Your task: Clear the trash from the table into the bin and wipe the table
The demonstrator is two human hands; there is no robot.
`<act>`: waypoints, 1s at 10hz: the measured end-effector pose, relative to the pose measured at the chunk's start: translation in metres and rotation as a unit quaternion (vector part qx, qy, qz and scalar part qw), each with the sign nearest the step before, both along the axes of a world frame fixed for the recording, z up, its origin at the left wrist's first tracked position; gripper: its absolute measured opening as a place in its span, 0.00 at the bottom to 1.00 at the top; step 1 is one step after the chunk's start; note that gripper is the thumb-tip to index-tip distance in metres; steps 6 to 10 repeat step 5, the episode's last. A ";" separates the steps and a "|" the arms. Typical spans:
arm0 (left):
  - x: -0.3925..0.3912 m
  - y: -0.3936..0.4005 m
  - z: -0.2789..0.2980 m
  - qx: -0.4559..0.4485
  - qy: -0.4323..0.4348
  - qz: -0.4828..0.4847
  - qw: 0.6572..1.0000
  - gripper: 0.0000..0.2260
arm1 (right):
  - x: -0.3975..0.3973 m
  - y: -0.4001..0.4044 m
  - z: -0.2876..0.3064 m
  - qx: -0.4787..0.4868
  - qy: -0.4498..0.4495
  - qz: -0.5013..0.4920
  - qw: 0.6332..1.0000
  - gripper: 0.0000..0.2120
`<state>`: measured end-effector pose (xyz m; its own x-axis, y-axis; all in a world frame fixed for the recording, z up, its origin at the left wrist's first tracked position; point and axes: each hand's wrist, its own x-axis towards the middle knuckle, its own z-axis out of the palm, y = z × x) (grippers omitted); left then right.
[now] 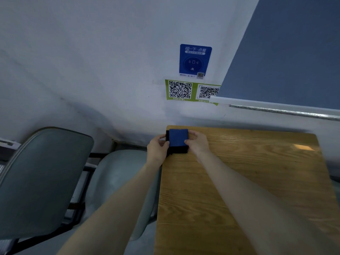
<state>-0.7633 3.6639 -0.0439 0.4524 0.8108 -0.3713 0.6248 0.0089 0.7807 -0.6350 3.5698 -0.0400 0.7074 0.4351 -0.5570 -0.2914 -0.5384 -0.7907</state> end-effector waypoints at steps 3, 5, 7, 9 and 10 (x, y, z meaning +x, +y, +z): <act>-0.014 -0.015 0.025 -0.020 -0.014 0.019 1.000 0.18 | -0.010 -0.025 0.012 -0.029 0.031 0.008 0.999 0.23; -0.026 -0.042 0.050 0.005 -0.010 0.015 1.000 0.15 | -0.020 -0.051 0.032 -0.018 0.034 0.003 0.999 0.18; -0.026 -0.042 0.050 0.005 -0.010 0.015 1.000 0.15 | -0.020 -0.051 0.032 -0.018 0.034 0.003 0.999 0.18; -0.026 -0.042 0.050 0.005 -0.010 0.015 1.000 0.15 | -0.020 -0.051 0.032 -0.018 0.034 0.003 0.999 0.18; -0.026 -0.042 0.050 0.005 -0.010 0.015 1.000 0.15 | -0.020 -0.051 0.032 -0.018 0.034 0.003 0.999 0.18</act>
